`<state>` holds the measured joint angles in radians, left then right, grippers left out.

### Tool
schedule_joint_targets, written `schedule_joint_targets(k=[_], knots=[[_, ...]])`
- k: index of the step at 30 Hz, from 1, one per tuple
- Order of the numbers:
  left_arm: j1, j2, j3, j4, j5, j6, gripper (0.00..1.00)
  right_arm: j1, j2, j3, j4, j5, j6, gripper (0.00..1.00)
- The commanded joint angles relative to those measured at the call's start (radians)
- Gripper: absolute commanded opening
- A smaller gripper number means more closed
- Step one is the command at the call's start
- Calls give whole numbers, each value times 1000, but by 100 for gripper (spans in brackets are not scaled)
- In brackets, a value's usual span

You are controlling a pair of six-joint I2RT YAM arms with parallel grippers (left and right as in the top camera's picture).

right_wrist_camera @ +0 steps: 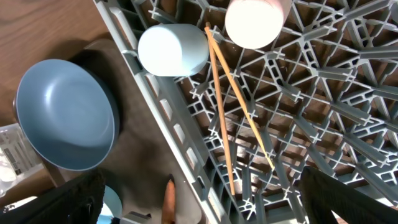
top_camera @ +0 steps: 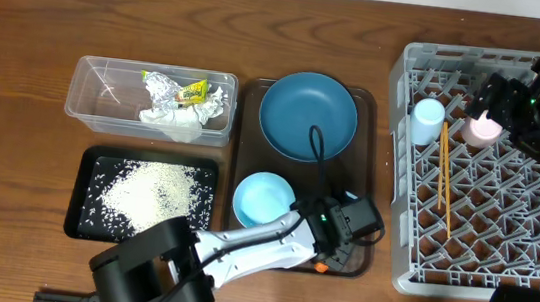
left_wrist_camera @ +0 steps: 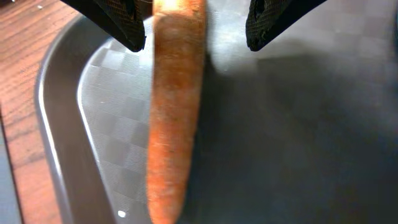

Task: Sort waste into correct bins and load items into the dishwasher rack
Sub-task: 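Reach the left gripper to the carrot and grasp it, then carry the carrot left and drop it onto the rice tray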

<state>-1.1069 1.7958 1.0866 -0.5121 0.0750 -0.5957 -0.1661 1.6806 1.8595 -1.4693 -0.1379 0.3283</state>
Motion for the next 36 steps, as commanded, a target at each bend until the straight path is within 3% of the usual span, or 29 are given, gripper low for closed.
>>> schedule_joint_targets(k=[1,4,12,17,23,29,36], knots=[[-29,21,-6,10,-13,-4,55,-5,-7,10,-1,3,-12,99],[-55,37,-6,17,-17,-4,54,-5,-7,10,-1,3,-11,99],[-76,85,-6,18,-69,-4,36,-5,-7,10,-1,3,-12,99],[-64,82,6,19,-68,-4,15,-5,-7,10,-1,3,-12,99],[-12,-20,52,-42,-69,-5,12,-5,-7,10,-1,3,-11,99],[150,-235,61,-149,-69,-15,9,-5,-7,10,-1,3,-12,99],[525,-484,60,-443,-69,-78,6,-5,-7,10,-1,3,-12,99]])
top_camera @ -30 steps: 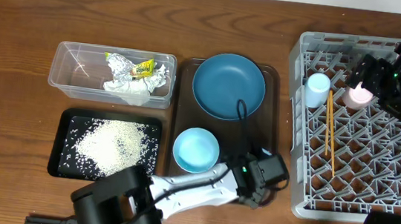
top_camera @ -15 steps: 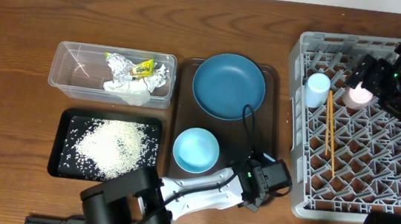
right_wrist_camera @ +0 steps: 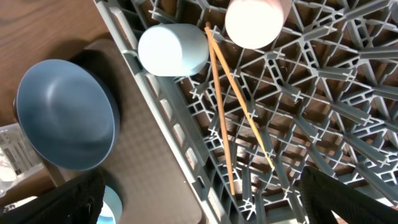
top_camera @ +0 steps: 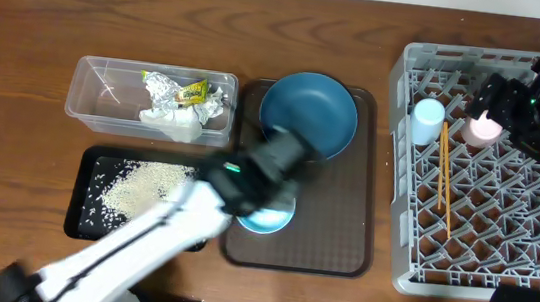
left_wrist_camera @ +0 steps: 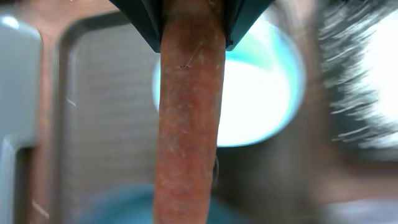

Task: Sort waste into correct bins and load items into the dishwasher rack
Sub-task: 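Carry the carrot left and drop it onto the rice tray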

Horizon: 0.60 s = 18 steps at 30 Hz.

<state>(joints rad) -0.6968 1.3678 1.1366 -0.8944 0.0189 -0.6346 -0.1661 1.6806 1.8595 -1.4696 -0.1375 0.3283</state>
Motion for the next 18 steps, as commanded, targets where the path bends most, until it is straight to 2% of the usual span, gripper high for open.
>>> schedule_joint_targets(k=[1,5,8,14,18], knots=[[181,-78,7,-104,-13,-41,6,-5,-7,10,0,3,-12,99],[406,-116,-34,-208,-13,-42,6,-5,-7,10,0,3,-12,99],[533,-113,-103,-219,-13,-50,7,-5,-7,10,-1,3,-12,99],[708,-108,-315,-77,-5,-60,6,-5,-7,10,-1,3,-12,99],[767,-107,-375,-32,3,-59,8,-5,-7,10,-1,3,-12,99]])
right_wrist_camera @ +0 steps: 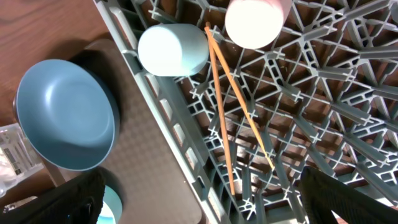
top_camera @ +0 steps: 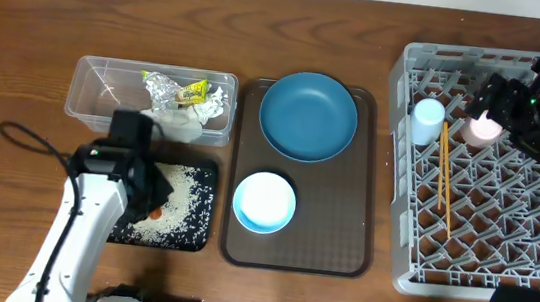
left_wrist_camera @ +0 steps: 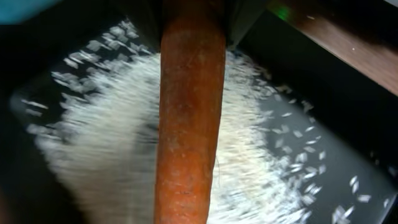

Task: Sort waste into correct bins and load items into the dishwasher rack
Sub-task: 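Carry the carrot left and drop it onto the rice tray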

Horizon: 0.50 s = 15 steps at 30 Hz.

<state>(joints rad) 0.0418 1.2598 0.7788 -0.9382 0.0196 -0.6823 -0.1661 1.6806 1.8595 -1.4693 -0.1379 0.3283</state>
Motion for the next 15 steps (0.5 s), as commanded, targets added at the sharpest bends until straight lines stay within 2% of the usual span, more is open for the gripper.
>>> schedule_joint_targets(k=[1,3,6,15], knots=[[34,1,-21,14,2,-11,11,-5,-7,10,-1,3,-11,99],[39,1,-21,15,2,-7,16,-5,-7,10,-1,3,-11,99],[39,1,-21,17,2,1,32,-5,-7,10,-1,3,-12,99],[39,0,-19,17,2,61,44,-5,-7,10,-1,3,-12,99]])
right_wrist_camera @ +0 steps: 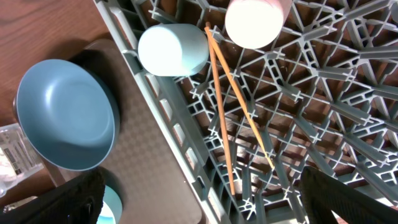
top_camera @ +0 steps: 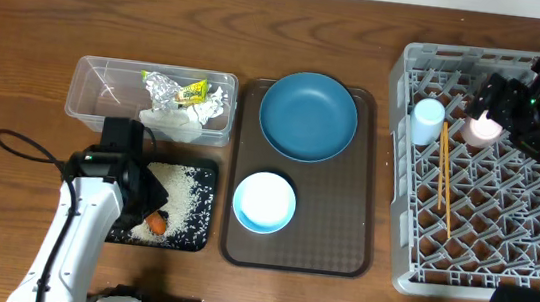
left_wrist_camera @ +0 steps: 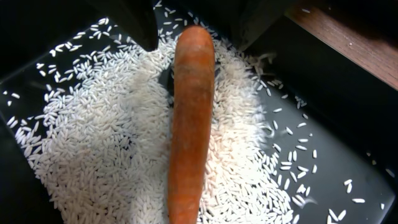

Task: Sort waste into correct bins and load items into the dishwasher rack
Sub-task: 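Carry the carrot left and drop it onto the rice tray, then withdraw the left gripper to its raised pose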

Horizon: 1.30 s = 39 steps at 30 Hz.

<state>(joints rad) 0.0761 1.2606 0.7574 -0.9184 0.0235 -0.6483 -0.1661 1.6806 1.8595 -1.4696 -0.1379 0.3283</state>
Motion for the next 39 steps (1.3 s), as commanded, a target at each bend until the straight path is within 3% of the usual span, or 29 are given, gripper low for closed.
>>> schedule_joint_targets(k=[1,9,17,23,30,39], knots=[[4,0,8,-3,-2,27,46,-5,-7,10,-1,3,-12,99],[3,-26,149,-45,11,82,48,-5,-7,10,-1,3,-12,99],[-24,-33,230,-15,304,275,48,-5,-7,10,-1,3,-12,99],[-196,-32,230,5,293,274,48,-5,-7,10,0,3,-12,99],[-412,-32,230,77,177,274,47,-5,-7,10,0,3,-12,99],[-586,-6,229,106,80,270,46,-5,-7,10,0,3,-11,99]])
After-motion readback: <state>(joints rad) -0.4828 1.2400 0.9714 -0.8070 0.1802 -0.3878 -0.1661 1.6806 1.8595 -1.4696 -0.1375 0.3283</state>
